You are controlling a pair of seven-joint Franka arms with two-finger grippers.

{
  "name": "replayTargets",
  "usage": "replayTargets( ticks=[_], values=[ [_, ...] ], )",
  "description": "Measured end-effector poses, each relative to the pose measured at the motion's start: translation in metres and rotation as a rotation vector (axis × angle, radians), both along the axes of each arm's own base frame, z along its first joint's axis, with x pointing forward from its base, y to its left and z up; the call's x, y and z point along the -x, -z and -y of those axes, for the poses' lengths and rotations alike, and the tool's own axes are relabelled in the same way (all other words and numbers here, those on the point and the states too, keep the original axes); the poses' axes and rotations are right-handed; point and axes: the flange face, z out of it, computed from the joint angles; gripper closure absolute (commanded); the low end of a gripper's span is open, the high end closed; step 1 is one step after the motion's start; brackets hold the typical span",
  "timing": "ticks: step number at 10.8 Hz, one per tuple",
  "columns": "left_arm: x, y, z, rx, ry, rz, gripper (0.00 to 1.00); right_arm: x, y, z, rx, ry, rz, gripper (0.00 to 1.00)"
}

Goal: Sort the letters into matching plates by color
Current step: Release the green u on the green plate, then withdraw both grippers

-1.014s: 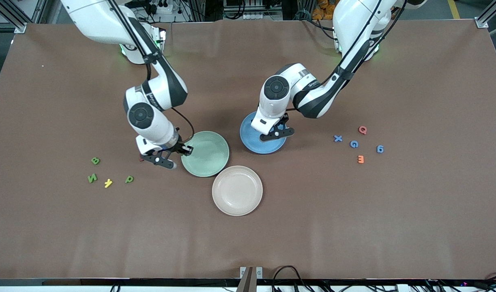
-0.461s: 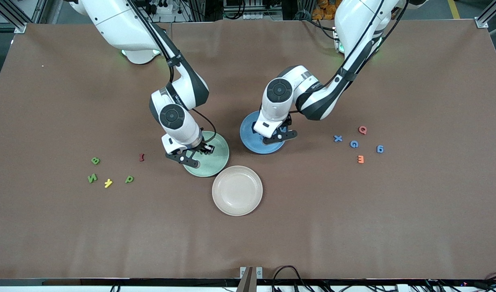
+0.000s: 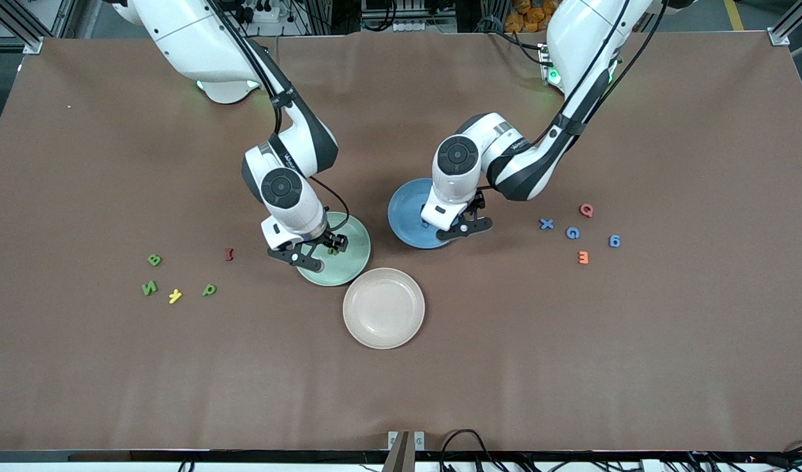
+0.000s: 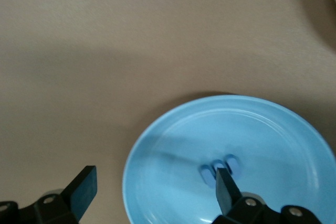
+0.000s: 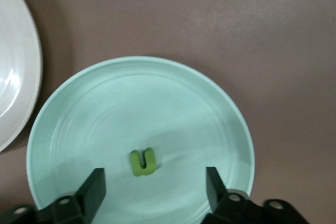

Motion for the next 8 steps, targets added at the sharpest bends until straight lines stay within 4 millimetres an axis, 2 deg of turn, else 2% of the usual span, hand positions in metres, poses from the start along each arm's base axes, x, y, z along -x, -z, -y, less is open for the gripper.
replayTargets(
  ticks=[1,3,5,6,8],
  values=[
    [-0.002,0.002,-0.006,-0.034,0.022,0.009,0.0,-0.006,-0.001,0.008,0.006,0.005,-0.002,0.0],
    [-0.013,0.005,-0.024,-0.069,0.038,0.015,0.0,-0.026,-0.005,0.043,0.008,0.007,0.0,0.0],
    [-0.031,0.003,-0.055,-0.073,0.07,0.006,0.0,-0.049,-0.008,0.09,0.005,0.032,0.005,0.0],
    [-0.041,-0.004,-0.073,-0.071,0.073,0.01,0.0,-0.06,-0.01,0.116,0.003,0.05,0.009,0.0],
    [-0.054,-0.021,-0.098,-0.068,0.08,0.027,0.0,-0.075,-0.013,0.162,0.002,0.1,0.014,0.0]
  ],
)
